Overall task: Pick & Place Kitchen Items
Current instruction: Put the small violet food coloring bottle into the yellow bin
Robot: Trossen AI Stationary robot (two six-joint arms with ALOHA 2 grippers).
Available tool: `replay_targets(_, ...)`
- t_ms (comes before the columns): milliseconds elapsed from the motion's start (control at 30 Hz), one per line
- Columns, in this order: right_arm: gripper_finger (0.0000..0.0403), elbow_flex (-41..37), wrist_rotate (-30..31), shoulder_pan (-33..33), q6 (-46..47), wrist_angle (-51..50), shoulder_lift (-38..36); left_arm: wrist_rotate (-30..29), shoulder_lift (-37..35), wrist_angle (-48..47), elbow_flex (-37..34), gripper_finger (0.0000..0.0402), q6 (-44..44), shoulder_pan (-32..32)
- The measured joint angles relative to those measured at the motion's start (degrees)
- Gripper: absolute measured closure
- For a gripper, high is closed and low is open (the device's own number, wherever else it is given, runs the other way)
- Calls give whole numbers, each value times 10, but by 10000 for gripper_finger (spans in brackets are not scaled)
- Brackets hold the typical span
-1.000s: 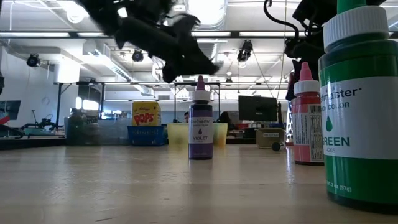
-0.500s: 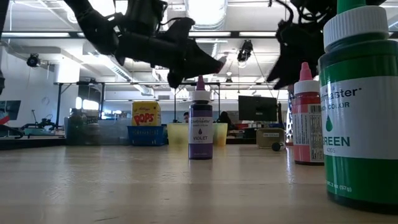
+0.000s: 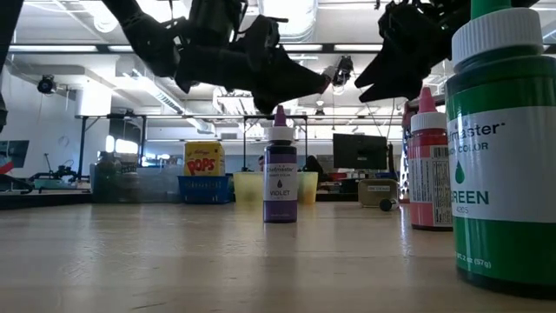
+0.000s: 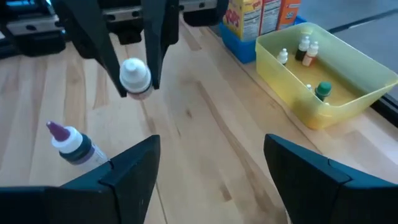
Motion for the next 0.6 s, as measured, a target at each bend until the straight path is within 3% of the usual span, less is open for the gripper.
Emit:
replay_targets(200,137,0,-6,0,-8,13,0,-2,0,-1,9,307,19,0)
replay_targets(433,160,0,-69,0,-39,58,0,-2,1,-5,11,307,21,0)
replay_targets(600,173,0,-80,0,-55,90,1,3,1,-5,19,307,20,0)
